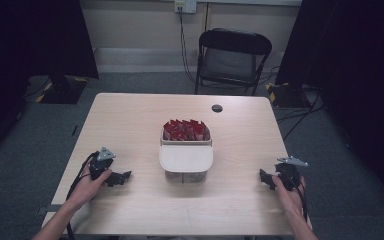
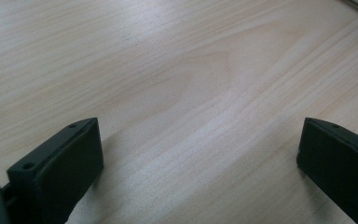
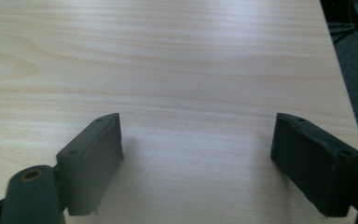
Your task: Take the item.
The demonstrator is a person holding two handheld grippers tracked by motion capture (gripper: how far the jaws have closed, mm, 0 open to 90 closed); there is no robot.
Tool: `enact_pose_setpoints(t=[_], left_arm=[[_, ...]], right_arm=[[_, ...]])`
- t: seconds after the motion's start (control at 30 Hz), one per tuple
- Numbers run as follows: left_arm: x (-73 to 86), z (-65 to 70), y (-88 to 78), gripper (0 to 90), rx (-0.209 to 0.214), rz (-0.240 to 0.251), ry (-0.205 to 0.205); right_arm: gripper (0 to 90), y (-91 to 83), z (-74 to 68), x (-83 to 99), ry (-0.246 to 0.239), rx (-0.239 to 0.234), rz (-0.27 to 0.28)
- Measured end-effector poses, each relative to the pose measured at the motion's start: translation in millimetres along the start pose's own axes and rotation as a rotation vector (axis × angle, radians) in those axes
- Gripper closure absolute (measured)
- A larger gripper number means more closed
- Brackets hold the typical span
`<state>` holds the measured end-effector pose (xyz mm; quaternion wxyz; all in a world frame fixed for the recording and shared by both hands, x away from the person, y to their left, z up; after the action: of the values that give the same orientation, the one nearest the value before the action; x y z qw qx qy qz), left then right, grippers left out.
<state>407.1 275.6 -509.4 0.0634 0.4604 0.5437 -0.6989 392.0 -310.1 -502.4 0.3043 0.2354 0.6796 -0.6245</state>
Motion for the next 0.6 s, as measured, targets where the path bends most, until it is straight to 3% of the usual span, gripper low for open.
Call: enact_pose_setpoints(t=[0.27, 0.6], left_arm=[[0.0, 0.0, 0.0, 0.0, 0.000, 0.000, 0.000], [0.0, 0.0, 0.0, 0.0, 0.000, 0.000, 0.000]], right_arm=[[14.2, -4.0, -6.6, -4.4, -0.027, -0.008, 0.024], [14.5, -10.4, -6.8, -9.4, -0.008, -0.079, 0.042]])
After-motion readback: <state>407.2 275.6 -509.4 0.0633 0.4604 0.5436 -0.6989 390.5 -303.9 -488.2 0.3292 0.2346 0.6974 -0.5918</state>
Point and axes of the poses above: each handheld gripper's, and its own axes: y roughly forward along the jaws, x roughly out of its underside, z roughly to its right, the point moved 1 cm from there along y, roughly forward along the jaws, and after that the axes turned 2 degrees about y, right-handed, at the moved point
